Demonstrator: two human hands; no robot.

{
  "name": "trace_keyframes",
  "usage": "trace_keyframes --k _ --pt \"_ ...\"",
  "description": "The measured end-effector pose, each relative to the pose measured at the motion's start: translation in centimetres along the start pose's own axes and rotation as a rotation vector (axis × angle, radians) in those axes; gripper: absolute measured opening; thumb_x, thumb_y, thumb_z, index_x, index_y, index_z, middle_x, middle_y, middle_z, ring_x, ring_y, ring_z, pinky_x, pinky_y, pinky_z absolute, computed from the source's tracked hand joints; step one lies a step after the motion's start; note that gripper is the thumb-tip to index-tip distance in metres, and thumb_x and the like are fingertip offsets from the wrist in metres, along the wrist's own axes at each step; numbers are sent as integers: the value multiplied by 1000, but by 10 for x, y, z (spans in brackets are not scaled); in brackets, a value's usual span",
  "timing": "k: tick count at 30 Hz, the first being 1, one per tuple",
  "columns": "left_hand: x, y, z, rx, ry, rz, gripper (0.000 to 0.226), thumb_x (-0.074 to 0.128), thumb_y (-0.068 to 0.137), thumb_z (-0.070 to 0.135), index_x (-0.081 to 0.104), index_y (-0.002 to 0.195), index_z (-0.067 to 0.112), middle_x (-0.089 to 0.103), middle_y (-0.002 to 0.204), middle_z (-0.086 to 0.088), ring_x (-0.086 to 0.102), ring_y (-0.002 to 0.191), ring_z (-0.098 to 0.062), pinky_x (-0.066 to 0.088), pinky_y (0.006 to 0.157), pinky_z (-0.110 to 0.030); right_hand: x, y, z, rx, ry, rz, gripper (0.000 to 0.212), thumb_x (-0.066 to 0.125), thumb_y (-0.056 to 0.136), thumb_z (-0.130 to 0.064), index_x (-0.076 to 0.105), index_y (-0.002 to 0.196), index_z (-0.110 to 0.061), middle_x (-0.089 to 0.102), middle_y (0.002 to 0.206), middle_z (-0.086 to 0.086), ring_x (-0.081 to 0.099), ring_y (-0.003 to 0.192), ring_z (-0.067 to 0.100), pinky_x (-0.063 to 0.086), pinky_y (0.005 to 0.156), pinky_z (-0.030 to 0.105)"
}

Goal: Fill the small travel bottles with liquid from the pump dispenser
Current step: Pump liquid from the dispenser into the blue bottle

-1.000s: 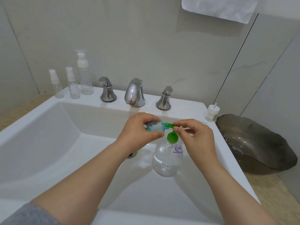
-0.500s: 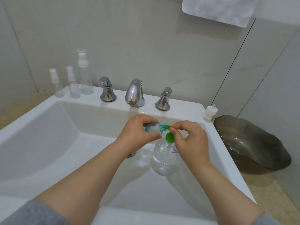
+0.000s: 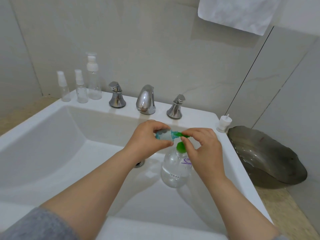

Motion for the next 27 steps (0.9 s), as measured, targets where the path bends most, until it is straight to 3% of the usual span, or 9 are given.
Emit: trace_keyframes --k 2,5,10,19,27 --pt "0 1 0 2 8 2 44 86 64 26 69 105 27 63 104 10 59 94 -1 49 78 -16 3 0 1 28 34 -17 8 72 84 -14 73 90 -19 67 89 -11 57 91 12 41 81 20" --pt "1 0 0 10 14 2 45 86 63 27 69 106 27 62 104 11 59 93 0 49 78 -15 7 -2 14 251 257 -30 7 69 88 -17 71 85 -23 68 86 -10 63 86 10 48 79 22" --pt "2 0 1 18 16 -1 46 86 64 28 69 106 28 62 105 10 59 94 -1 51 80 -18 14 -1 24 494 538 -49 11 69 87 -11 70 79 -18 71 75 -6 64 68 1 50 66 14" --pt "2 -1 0 11 19 -13 45 85 65 28 68 106 27 61 103 12 58 91 2 49 78 -15 18 -2 29 554 555 -49 10 70 86 -14 69 77 -17 70 76 -5 61 68 2 48 65 11" --pt "7 -3 -6 -20 49 -51 45 85 66 26 69 107 25 61 102 12 58 90 1 50 80 -17 25 -7 33 551 515 -120 15 69 88 -14 66 73 -16 69 73 -4 63 75 10 47 72 20"
Point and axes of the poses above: each hand's wrist, its own y-axis towards the middle knuckle, its own x-axis out of the palm, z = x × y, the point moved 6 cm from there along y, towards the middle knuckle
